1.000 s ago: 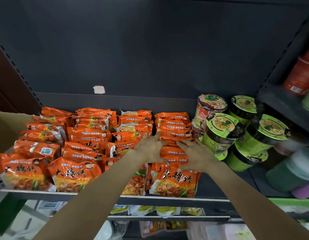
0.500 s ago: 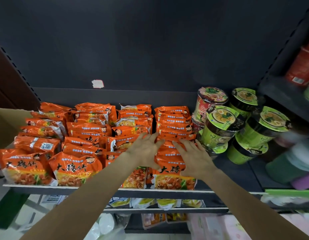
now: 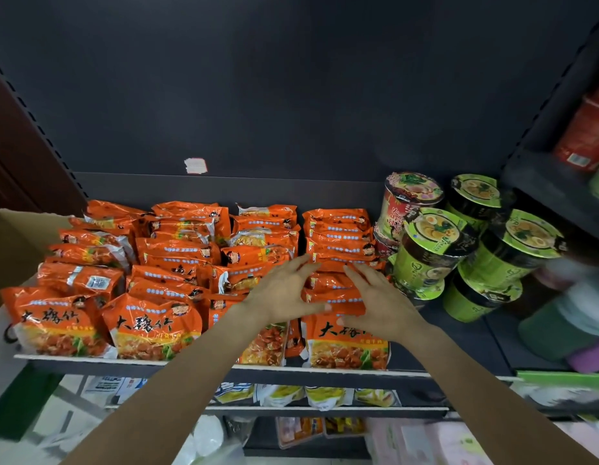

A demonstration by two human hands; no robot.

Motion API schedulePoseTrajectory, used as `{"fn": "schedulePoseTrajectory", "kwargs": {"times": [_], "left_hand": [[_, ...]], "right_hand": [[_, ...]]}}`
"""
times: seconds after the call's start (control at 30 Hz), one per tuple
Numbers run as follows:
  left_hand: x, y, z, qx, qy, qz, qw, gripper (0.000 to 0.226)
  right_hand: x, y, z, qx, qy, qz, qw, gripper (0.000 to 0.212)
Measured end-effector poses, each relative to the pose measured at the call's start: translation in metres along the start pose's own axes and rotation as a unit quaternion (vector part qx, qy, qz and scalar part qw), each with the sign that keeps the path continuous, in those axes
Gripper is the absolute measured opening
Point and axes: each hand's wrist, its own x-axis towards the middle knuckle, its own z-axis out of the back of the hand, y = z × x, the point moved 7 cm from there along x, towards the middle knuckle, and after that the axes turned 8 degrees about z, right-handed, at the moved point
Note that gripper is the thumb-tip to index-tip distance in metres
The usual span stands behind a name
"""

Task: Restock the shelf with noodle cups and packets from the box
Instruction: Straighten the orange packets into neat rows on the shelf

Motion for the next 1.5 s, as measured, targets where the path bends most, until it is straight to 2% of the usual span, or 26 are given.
{"fn": "schedulePoseTrajectory", "kwargs": {"times": [0.1, 0.27, 0.33, 0.4, 0.47, 0.57, 0.67, 0.8, 1.07, 1.2, 1.27, 1.4, 1.5], "left_hand": [[0.01, 0.005, 0.018, -0.034, -0.048, 0.008, 0.998, 0.066], [0.037, 0.01, 0.013, 0.042, 0.016, 0.03, 0.999, 0.065], [0.044, 0.009, 0.007, 0.042, 0.044, 0.036, 0.997, 0.061], [0.046, 0.004, 0.001, 0.029, 0.065, 0.024, 0.997, 0.056], [0.048, 0.002, -0.001, 0.009, 0.067, 0.013, 0.998, 0.054], [0.049, 0.009, 0.009, -0.033, 0.018, 0.018, 0.999, 0.051], [0.045, 0.024, 0.032, -0.074, -0.06, 0.028, 0.995, 0.044], [0.036, 0.052, 0.055, -0.061, -0.123, 0.056, 0.989, 0.038], [0.038, 0.123, 0.088, -0.047, -0.152, 0.125, 0.979, 0.035], [0.058, 0.163, 0.091, -0.055, -0.141, 0.139, 0.979, 0.041], [0.071, 0.173, 0.087, -0.036, -0.103, 0.124, 0.986, 0.051], [0.094, 0.173, 0.077, 0.069, -0.063, 0.027, 0.995, 0.062], [0.102, 0.176, 0.074, 0.129, -0.051, -0.002, 0.99, 0.061]], "right_hand": [[0.01, 0.0, 0.005, 0.026, -0.008, -0.005, 1.0, 0.096], [0.024, -0.004, 0.001, 0.056, 0.064, -0.035, 0.996, 0.09], [0.027, -0.006, 0.007, 0.045, 0.043, -0.042, 0.997, 0.078], [0.032, -0.007, 0.016, 0.022, -0.011, -0.044, 0.999, 0.068], [0.039, -0.006, 0.015, 0.005, -0.013, -0.041, 0.999, 0.065], [0.047, -0.006, 0.008, 0.007, 0.008, -0.052, 0.999, 0.06], [0.053, -0.003, 0.017, 0.06, -0.043, -0.058, 0.996, 0.054], [0.065, 0.009, 0.03, 0.087, -0.079, -0.043, 0.992, 0.052], [0.124, 0.044, 0.039, 0.094, -0.091, -0.006, 0.991, 0.046], [0.164, 0.047, 0.035, 0.086, -0.087, -0.03, 0.992, 0.046], [0.182, 0.049, 0.028, 0.079, -0.067, -0.042, 0.994, 0.048], [0.199, 0.054, 0.012, 0.049, -0.014, -0.049, 0.997, 0.048], [0.201, 0.05, 0.013, 0.032, -0.034, -0.074, 0.996, 0.048]]}}
